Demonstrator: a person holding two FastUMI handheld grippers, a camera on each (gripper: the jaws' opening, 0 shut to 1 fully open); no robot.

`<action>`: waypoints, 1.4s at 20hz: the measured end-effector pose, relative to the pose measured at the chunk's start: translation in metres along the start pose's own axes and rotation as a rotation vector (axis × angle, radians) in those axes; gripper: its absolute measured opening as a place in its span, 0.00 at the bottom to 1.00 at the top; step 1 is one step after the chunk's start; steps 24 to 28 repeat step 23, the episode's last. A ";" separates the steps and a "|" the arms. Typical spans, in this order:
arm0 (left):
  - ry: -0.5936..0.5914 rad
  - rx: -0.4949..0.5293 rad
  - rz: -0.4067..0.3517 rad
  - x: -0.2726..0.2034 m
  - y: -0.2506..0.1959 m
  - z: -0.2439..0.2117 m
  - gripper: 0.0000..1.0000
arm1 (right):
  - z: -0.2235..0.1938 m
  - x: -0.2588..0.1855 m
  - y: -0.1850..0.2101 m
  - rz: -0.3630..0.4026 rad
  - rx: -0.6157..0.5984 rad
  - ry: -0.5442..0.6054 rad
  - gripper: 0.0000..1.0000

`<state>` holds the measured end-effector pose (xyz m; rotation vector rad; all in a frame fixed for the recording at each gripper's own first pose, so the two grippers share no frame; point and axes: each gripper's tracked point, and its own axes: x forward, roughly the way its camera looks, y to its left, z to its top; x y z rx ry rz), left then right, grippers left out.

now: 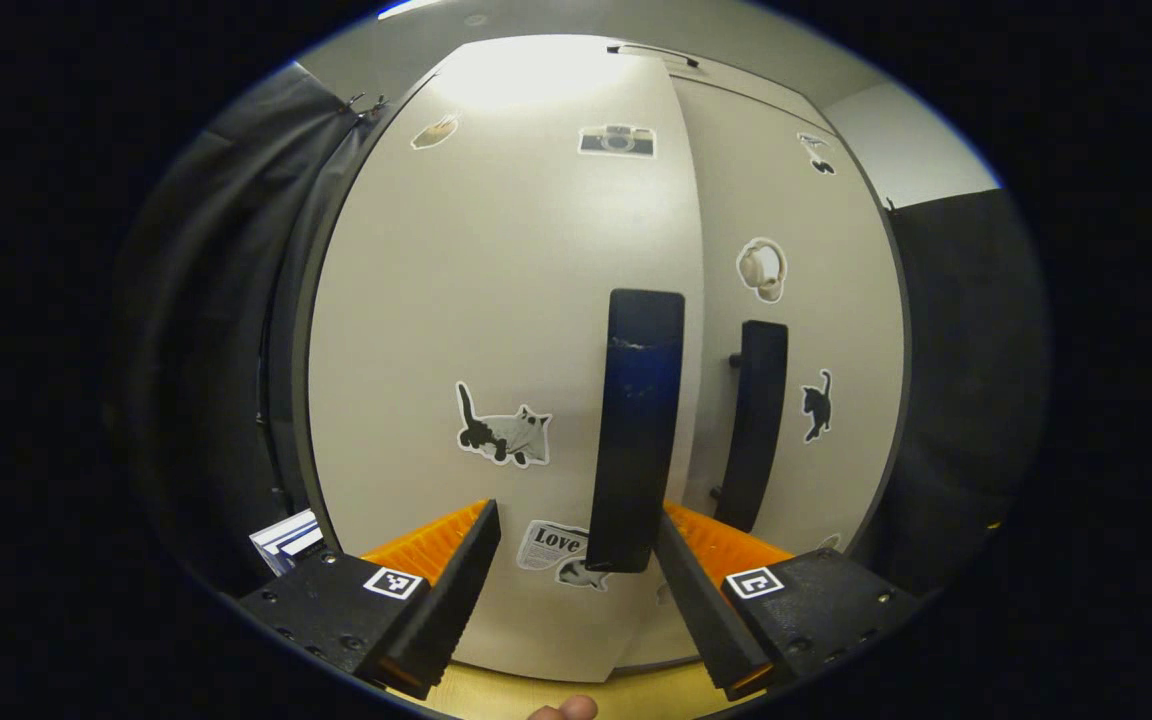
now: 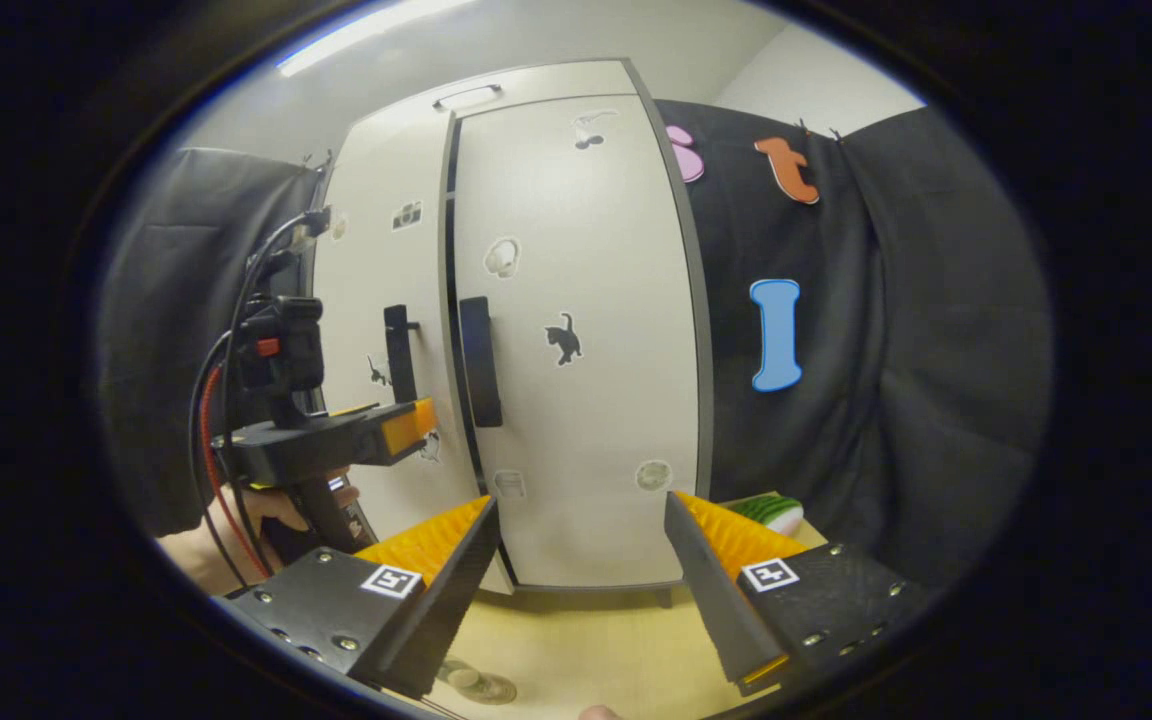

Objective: Grasp the bottle in the cabinet with the left hand and place it on the coaster, then close the right door with the right hand and the left door with the left hand.

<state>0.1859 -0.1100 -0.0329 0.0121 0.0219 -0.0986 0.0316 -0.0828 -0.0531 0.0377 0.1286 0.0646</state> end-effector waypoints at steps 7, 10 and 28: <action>-0.015 0.036 -0.014 -0.044 -0.011 0.014 0.94 | 0.015 -0.010 0.005 -0.001 0.007 -0.030 1.00; -0.009 0.056 -0.007 -0.075 -0.011 0.016 0.94 | 0.022 -0.014 0.004 -0.014 0.002 -0.041 1.00; 0.009 0.038 0.061 -0.184 0.011 0.022 0.94 | 0.050 -0.030 -0.002 -0.067 -0.052 -0.076 1.00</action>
